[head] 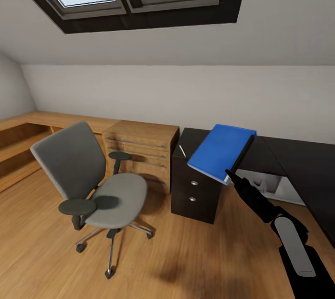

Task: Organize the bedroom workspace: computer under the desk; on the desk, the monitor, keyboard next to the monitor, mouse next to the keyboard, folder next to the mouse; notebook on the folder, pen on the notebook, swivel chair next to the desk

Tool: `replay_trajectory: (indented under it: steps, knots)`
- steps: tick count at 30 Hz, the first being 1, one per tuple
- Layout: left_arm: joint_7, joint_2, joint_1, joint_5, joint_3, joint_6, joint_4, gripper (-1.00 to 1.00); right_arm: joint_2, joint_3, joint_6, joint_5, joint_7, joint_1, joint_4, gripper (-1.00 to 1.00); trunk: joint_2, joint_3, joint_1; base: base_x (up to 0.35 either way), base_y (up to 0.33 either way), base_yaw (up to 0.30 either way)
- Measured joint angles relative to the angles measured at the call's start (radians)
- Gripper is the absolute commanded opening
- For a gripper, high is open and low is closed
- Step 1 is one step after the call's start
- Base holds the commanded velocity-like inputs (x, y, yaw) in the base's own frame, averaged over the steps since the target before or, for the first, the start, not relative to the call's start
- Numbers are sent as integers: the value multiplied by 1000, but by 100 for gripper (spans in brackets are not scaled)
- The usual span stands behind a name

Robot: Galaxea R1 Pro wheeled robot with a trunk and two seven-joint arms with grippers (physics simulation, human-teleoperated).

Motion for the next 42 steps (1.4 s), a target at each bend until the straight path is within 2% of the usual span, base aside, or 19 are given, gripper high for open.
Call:
replay_trajectory:
  steps: [4,9,20,22,24,26,33,35,37,39,40,42]
  knots:
    - [-1,1,0,-1,0,-1,0,100,15,0,0,-4,1,0,-2,-100,0,0,0,0,0,-1]
    - [-3,1,0,-1,0,-1,0,100,18,-2,-20,-15,2,0,-9,-100,0,0,0,40,0,-48]
    - [-9,3,0,-1,-1,5,2,100,10,-56,-22,-13,-2,0,65,-100,0,0,0,152,0,-285]
    - [-9,3,0,-1,-1,4,2,100,10,-75,-22,-24,-1,0,71,-100,0,0,0,9,0,-292]
    - [-10,2,0,-2,-2,3,2,100,9,-101,-22,-59,-1,0,89,-100,0,0,0,3,0,-293]
    - [-10,2,0,-3,-3,3,2,100,7,-109,-22,-79,-1,0,98,-100,0,0,0,1,0,-293]
    - [-5,0,0,-24,-27,-2,-5,100,9,-114,-23,-92,-2,0,105,-100,0,0,0,0,0,-294]
    - [-8,-1,0,-26,-31,-1,-62,100,9,-113,-23,-93,-3,0,107,-100,0,0,0,0,0,-294]
    - [-7,-4,0,-26,-37,15,-165,100,10,-113,-23,-92,-5,0,107,-100,0,0,0,0,0,-294]
    - [-3,-16,0,-27,-59,74,-243,100,10,-113,-24,-90,-6,0,112,-100,0,0,0,0,0,-294]
    - [2,-25,0,-27,-71,131,-280,100,10,-112,-24,-89,-6,0,116,-100,0,0,0,0,0,-294]
    - [23,-42,0,-28,-85,289,-369,100,10,-112,-25,-88,-7,-1,123,-100,0,0,0,0,0,-294]
